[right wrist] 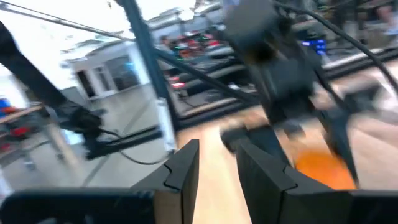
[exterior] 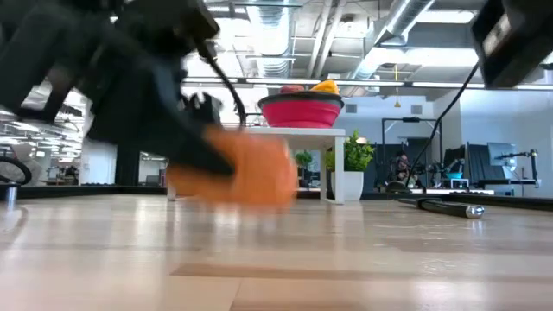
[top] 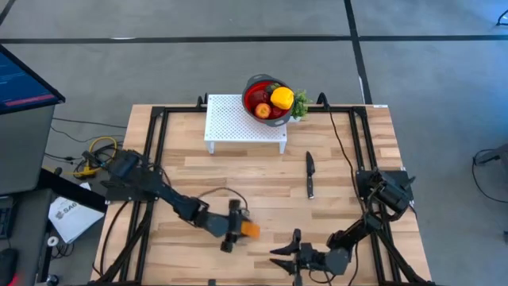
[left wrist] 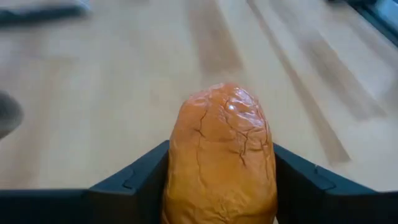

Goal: Pick & Place Fruit
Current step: Put the yellow potato into the red strainer bowl

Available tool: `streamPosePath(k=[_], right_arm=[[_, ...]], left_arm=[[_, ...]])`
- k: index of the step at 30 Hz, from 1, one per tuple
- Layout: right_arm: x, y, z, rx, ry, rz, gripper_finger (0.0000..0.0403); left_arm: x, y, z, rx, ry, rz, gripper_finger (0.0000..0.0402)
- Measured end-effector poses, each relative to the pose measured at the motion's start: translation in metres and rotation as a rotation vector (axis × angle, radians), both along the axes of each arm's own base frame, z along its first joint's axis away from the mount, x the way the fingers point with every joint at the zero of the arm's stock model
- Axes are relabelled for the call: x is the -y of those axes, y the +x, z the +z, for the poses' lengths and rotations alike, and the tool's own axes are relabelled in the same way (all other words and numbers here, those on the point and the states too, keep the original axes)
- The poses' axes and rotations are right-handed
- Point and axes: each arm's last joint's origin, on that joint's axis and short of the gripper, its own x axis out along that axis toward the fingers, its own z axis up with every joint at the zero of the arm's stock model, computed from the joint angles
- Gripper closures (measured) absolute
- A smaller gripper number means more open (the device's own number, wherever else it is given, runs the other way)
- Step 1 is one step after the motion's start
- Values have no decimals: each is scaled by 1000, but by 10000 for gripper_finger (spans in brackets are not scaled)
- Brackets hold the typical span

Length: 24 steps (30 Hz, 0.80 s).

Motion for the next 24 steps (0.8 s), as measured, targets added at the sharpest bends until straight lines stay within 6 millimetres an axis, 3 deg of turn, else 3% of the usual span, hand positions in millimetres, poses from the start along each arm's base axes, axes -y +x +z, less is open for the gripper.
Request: streamPosePath(k=[5,11,19,24], right_arm=[[14,2,-11,-51,-7,-134,301],[45,28,-22,-113,-24,-227,301],[89,59,-26,-176,-134,-361,301],[112,72,-26,-192,-159,-423,301]], left_arm=[[-27,-29,42,137,-23,160,177],[-66,-49,88,261,-97,262,194],[-122,-51,143,304,-58,438,189],[-164,-39,172,322,-4,582,189]])
